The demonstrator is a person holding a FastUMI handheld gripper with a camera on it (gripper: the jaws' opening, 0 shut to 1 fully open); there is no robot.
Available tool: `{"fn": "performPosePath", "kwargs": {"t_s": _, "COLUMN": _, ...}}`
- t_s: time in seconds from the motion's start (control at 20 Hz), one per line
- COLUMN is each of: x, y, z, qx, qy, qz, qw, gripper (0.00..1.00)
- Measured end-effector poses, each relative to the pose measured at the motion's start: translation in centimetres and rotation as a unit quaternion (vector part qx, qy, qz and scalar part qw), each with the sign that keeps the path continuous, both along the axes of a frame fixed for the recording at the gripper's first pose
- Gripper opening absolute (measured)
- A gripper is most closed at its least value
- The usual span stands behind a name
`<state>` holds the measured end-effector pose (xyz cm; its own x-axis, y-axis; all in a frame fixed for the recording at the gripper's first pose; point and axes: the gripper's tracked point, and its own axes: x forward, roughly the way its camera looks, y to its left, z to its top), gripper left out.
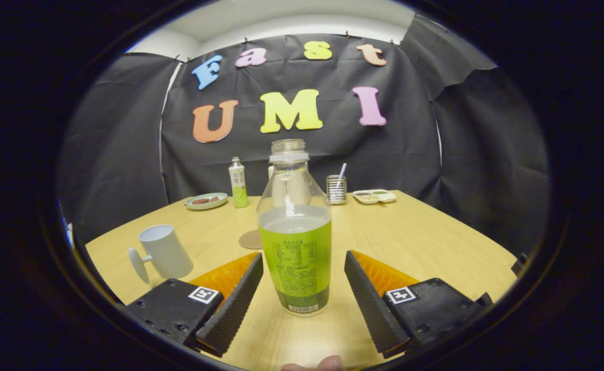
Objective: Take the bottle from table, then pour the juice into the cup, finally place the bottle on the coaster
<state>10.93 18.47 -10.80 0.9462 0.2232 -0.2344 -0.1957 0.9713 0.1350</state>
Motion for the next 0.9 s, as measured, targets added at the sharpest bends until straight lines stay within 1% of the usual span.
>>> {"fn": "performPosePath", "kwargs": {"t_s": 0.2, "x": 1.3, "y": 0.8, "z": 0.1, "qx": -0.009, "qy": 0.001, "qz": 0.002, "qw": 1.0, "gripper": 1.0}}
{"fn": "performPosePath", "kwargs": {"t_s": 0.3, "x": 1.8, "y": 1.0, "z": 0.0, "qx": -0.003, "qy": 0.005, "qz": 0.0, "qw": 1.0, "gripper": 0.99}}
{"fn": "performPosePath", "kwargs": {"t_s": 0.45, "x": 2.0, "y": 1.2, "z": 0.2, "qx": -0.001, "qy": 0.004, "qz": 0.0, "qw": 1.0, "gripper": 0.91}}
{"fn": "performPosePath", "kwargs": {"t_s": 0.6, "x": 2.0, "y": 1.7, "z": 0.2, "qx": 0.002, "qy": 0.01, "qz": 0.014, "qw": 1.0, "gripper": 0.82}}
{"fn": "performPosePath", "kwargs": {"t_s": 0.75, "x": 1.7, "y": 2.4, "z": 0.7, "qx": -0.026, "qy": 0.019, "qz": 0.033, "qw": 0.999, "gripper": 0.77}}
{"fn": "performPosePath", "kwargs": {"t_s": 0.9, "x": 1.7, "y": 3.2, "z": 1.7, "qx": -0.07, "qy": 0.009, "qz": 0.046, "qw": 0.996, "gripper": 0.75}}
